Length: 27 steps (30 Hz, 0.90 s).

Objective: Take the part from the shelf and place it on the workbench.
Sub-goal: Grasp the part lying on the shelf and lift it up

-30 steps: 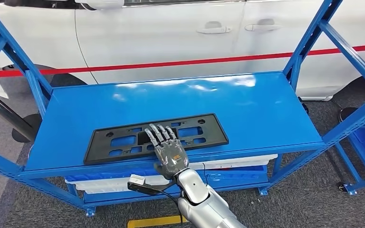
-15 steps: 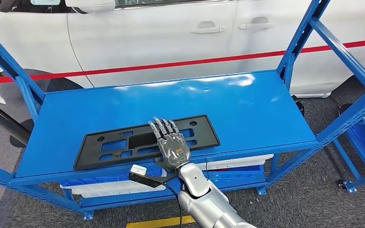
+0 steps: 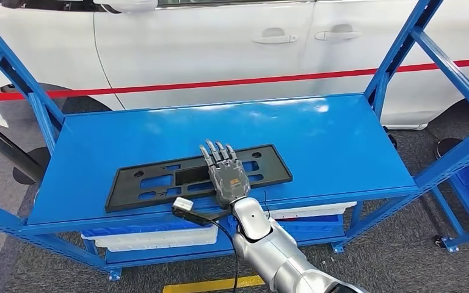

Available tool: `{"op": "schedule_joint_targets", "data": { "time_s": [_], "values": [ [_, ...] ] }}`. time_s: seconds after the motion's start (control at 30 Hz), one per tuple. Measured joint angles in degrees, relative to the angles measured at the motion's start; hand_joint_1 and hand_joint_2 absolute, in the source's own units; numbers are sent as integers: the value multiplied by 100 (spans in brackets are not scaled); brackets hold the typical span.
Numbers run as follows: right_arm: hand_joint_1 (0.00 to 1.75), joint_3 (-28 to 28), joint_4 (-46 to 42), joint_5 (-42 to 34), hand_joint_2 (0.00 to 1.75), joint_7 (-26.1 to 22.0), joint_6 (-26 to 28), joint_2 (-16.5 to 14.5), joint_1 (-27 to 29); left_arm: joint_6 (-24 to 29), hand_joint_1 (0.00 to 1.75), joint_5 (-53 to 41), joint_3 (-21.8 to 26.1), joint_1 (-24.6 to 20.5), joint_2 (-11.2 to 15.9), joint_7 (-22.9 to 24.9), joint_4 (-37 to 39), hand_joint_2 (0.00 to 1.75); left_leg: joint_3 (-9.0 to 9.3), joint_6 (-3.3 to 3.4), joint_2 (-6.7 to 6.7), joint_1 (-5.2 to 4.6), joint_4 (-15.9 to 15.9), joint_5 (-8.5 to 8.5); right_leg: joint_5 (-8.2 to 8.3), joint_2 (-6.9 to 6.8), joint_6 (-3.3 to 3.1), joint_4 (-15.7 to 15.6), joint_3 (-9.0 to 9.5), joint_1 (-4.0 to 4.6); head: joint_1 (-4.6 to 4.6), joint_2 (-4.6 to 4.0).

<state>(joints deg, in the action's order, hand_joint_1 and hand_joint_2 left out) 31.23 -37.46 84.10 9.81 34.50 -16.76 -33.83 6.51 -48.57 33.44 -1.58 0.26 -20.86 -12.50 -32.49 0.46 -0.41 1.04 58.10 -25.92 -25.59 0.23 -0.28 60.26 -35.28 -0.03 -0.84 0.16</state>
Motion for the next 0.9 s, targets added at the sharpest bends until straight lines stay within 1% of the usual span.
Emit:
{"op": "schedule_joint_targets", "data": {
  "time_s": [0.03, 0.07, 0.13, 0.17, 0.2, 0.23, 0.27, 0.3, 0.33, 0.37, 0.4, 0.43, 0.47, 0.5, 0.53, 0.6, 0.63, 0.67, 0.7, 0.73, 0.8, 0.83, 0.87, 0.9],
  "values": [
    [0, 0, 40, 15, 175, 12, -1, 0, -39, -1, 0, -4, 0, -2, -5, -1, 0, 0, -2, -30, -1, -7, -1, -8, 26, 3, -18, -158, 67, 18, 2, -1],
    [0, 0, 77, 25, 175, 22, -1, 0, -66, -1, 0, -5, 0, -4, -8, -2, 0, 0, -2, -65, -1, -10, -8, -11, 6, 7, -32, -195, 77, 34, 4, 0],
    [0, 0, 127, 38, 175, 34, 1, -3, -97, -2, 0, -8, 0, -9, -9, -4, 0, 0, 12, -134, 2, 1, -17, -28, 25, 12, -81, -236, 93, 21, 4, -1],
    [0, 0, 145, 42, 175, 38, 1, -7, -114, -2, 0, -10, 0, -11, -12, -5, 0, 0, -7, -162, 4, 7, 49, -86, 35, 10, -117, -267, 115, 6, 9, -1],
    [0, 0, 161, 48, 175, 39, 1, -14, -133, -2, 0, -11, 0, -14, -15, -6, 0, 0, -76, -186, 7, 11, 220, -199, 46, 6, -149, -298, 137, -11, 17, -1],
    [0, 0, 180, 62, 175, 48, -3, -20, -147, -2, 0, -12, 1, -15, -16, -7, 0, 0, -215, -203, 9, 18, 525, -366, 47, -1, -174, -315, 156, -16, 24, -1],
    [0, 0, 208, 94, 175, 76, -17, -24, -159, -2, 0, -18, 2, -15, -17, -8, 0, 0, -402, -219, 9, 18, 915, -552, 41, -3, -193, -318, 161, -12, 30, 0],
    [0, 0, 248, 158, 175, 131, -54, -26, -165, -3, 0, -29, 5, -12, -16, -8, 0, 0, -595, -233, 10, 19, 1299, -698, 35, -5, -203, -315, 163, -5, 31, 1],
    [0, 0, 300, 245, 175, 207, -113, -26, -171, -7, 0, -46, 9, -9, -15, -8, 0, 0, -737, -242, 10, 19, 1561, -755, 27, -6, -209, -312, 167, 1, 30, 1],
    [0, 0, 357, 339, 175, 298, -192, -25, -186, -10, 0, -70, 15, -5, -15, -10, 0, 0, -779, -244, 10, 19, 1609, -695, 18, -2, -208, -306, 174, 4, 30, 0],
    [0, 3, 420, 426, 175, 385, -288, -25, -217, -15, 0, -97, 26, -4, -15, -13, 0, 0, -704, -239, 11, 19, 1417, -524, 5, 3, -204, -299, 189, 5, 31, -1],
    [0, 11, 481, 486, 175, 458, -384, -24, -265, -19, 0, -120, 43, -7, -13, -16, 0, 0, -535, -226, 12, 19, 1039, -287, -14, 8, -194, -288, 210, 5, 32, -1],
    [0, 22, 544, 525, 175, 517, -476, -22, -323, -22, 0, -144, 63, -13, -10, -20, 0, 0, -344, -208, 13, 13, 633, -101, -36, 12, -174, -274, 229, 14, 33, -1],
    [5, 37, 612, 550, 175, 564, -559, -17, -385, -27, 0, -165, 84, -24, -6, -24, 0, 0, -181, -183, 10, 3, 290, 22, -56, 16, -151, -257, 237, 24, 34, 0],
    [38, 50, 675, 562, 175, 600, -623, -10, -439, -32, 0, -181, 101, -32, -2, -27, 0, 0, -87, -157, 8, -9, 87, 69, -67, 19, -125, -245, 237, 33, 34, -1],
    [119, 72, 787, 576, 175, 653, -739, 5, -524, -52, 0, -218, 126, -39, 2, -33, 0, 0, -50, -103, 4, -29, -2, 53, -66, 22, -74, -242, 229, 38, 35, 0],
    [155, 82, 829, 578, 175, 666, -804, 12, -556, -66, 0, -236, 135, -37, 1, -37, 0, 0, -45, -70, 9, -21, -17, 66, -73, 21, -45, -241, 233, 36, 36, 0],
    [165, 92, 869, 578, 175, 674, -885, 21, -584, -83, 0, -253, 143, -38, 1, -41, 0, 0, -33, -34, 14, -10, -34, 79, -117, 19, -15, -194, 220, 33, 33, 0],
    [168, 99, 909, 578, 175, 671, -970, 30, -606, -96, 0, -268, 151, -42, -1, -46, 0, 0, -25, 3, 21, 4, -54, 93, -217, 16, 15, -53, 160, 31, 21, -1],
    [169, 104, 947, 578, 175, 659, -1047, 42, -623, -105, 0, -279, 160, -46, -2, -51, 0, 0, -21, 32, 28, 14, -67, 103, -374, 13, 42, 213, 38, 25, 13, -1],
    [170, 113, 1025, 578, 175, 632, -1152, 62, -641, -111, 0, -294, 186, -46, -2, -57, 0, 0, -33, 59, 41, 13, -67, 104, -732, 9, 81, 987, -342, 3, 1, -1],
    [171, 120, 1058, 578, 175, 621, -1180, 73, -641, -111, 0, -297, 202, -44, -2, -57, 0, 0, -36, 60, 46, 12, -66, 104, -823, 8, 94, 1290, -496, -11, 1, -1],
    [171, 128, 1085, 578, 175, 618, -1197, 80, -641, -112, 0, -299, 214, -42, -2, -58, 0, 0, -36, 61, 47, 12, -65, 103, -815, 7, 103, 1420, -566, -25, 1, -1],
    [170, 137, 1109, 579, 175, 616, -1209, 87, -646, -113, 0, -299, 226, -41, -3, -58, 0, 0, -32, 60, 46, 12, -61, 103, -694, 6, 104, 1307, -512, -38, 1, -1]
  ]
}}
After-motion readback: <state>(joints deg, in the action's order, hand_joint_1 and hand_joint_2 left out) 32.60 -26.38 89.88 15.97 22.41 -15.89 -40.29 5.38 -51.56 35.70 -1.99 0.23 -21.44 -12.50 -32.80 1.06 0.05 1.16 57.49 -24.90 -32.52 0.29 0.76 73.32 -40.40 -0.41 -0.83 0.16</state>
